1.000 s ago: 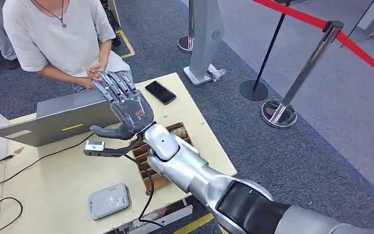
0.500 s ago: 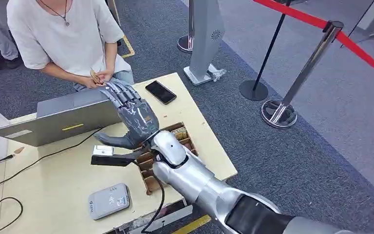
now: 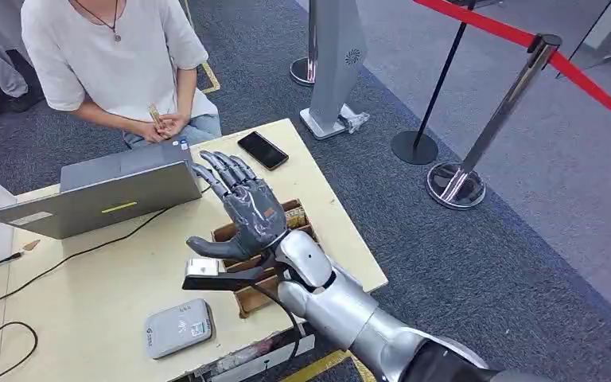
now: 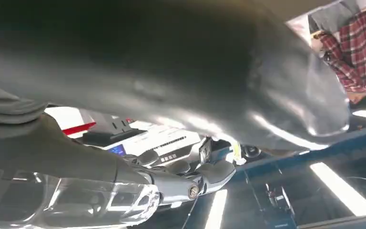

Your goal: Pass the card to the sensor for recognition and then transmit it.

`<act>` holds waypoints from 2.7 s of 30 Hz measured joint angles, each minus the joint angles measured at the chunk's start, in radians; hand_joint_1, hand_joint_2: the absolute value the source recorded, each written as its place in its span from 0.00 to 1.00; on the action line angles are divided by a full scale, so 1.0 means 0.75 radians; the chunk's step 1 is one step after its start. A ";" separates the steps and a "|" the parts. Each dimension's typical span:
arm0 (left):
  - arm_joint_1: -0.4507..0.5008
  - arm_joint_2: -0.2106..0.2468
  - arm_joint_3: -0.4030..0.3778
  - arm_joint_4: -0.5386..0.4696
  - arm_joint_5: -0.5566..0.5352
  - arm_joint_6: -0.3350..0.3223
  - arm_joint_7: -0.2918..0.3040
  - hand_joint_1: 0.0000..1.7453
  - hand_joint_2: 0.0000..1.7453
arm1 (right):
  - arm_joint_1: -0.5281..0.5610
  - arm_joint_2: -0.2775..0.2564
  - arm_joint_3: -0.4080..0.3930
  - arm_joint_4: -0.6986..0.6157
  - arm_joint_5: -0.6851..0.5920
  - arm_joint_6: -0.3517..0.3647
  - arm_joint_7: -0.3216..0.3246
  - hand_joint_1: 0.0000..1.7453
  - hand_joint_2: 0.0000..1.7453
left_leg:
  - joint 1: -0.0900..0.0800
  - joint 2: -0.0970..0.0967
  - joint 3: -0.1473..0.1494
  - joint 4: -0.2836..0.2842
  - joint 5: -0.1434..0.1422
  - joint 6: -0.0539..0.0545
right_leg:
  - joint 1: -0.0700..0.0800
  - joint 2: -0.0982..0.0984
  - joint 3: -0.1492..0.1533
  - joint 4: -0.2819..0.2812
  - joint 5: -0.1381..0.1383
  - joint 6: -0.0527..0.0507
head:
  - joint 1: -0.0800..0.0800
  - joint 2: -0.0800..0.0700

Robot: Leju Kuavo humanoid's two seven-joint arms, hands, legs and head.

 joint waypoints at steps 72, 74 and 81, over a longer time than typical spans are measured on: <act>0.007 -0.023 -0.103 -0.001 -0.174 0.003 0.117 0.00 0.00 | 0.102 -0.326 0.111 -0.216 0.097 0.581 0.322 0.00 1.00 | 0.000 0.000 0.000 0.000 0.000 0.000 | 0.000 0.000 0.000 0.000 0.000 0.000 | 0.000 0.000; 0.007 -0.024 -0.103 -0.001 -0.176 0.003 0.117 0.00 0.00 | 0.102 -0.327 0.111 -0.217 0.096 0.583 0.324 0.00 1.00 | 0.000 0.000 0.000 0.000 0.000 0.000 | 0.000 0.000 0.000 0.000 0.000 0.000 | 0.000 0.000; 0.007 -0.029 -0.104 -0.001 -0.174 0.003 0.118 0.00 0.00 | 0.094 -0.328 0.111 -0.216 0.096 0.598 0.328 0.03 1.00 | 0.000 0.000 0.000 0.000 0.000 0.000 | 0.000 0.000 0.000 0.000 0.000 0.000 | 0.000 0.000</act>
